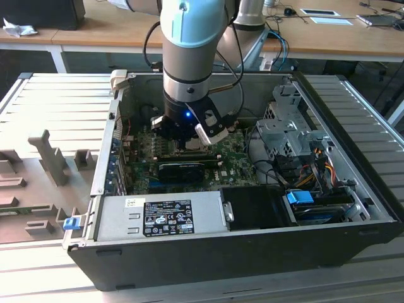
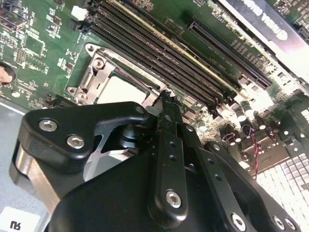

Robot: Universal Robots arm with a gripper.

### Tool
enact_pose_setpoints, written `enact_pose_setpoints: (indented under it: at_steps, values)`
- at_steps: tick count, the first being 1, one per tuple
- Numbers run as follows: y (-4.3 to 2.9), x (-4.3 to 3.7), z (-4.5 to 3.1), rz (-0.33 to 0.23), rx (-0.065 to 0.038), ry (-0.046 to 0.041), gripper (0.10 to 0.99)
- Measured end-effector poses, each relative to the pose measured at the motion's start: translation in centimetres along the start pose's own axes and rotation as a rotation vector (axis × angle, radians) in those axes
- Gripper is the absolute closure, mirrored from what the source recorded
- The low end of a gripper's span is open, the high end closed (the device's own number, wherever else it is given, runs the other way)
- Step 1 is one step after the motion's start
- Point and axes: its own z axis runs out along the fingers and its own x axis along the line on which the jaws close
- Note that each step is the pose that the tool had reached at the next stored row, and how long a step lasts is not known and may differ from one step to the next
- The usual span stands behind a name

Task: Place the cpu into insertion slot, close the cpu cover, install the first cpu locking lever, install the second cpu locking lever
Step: 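Install the second cpu locking lever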

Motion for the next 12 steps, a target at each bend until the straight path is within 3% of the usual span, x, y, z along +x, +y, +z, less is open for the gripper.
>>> enact_pose_setpoints:
  at_steps: [8, 12]
  values:
    - [-0.2, 0.56, 1.13, 0.0, -0.015, -0.001, 0.98]
    - [-0.35, 0.92, 1.46, -0.002, -0.031, -0.0031, 0.98]
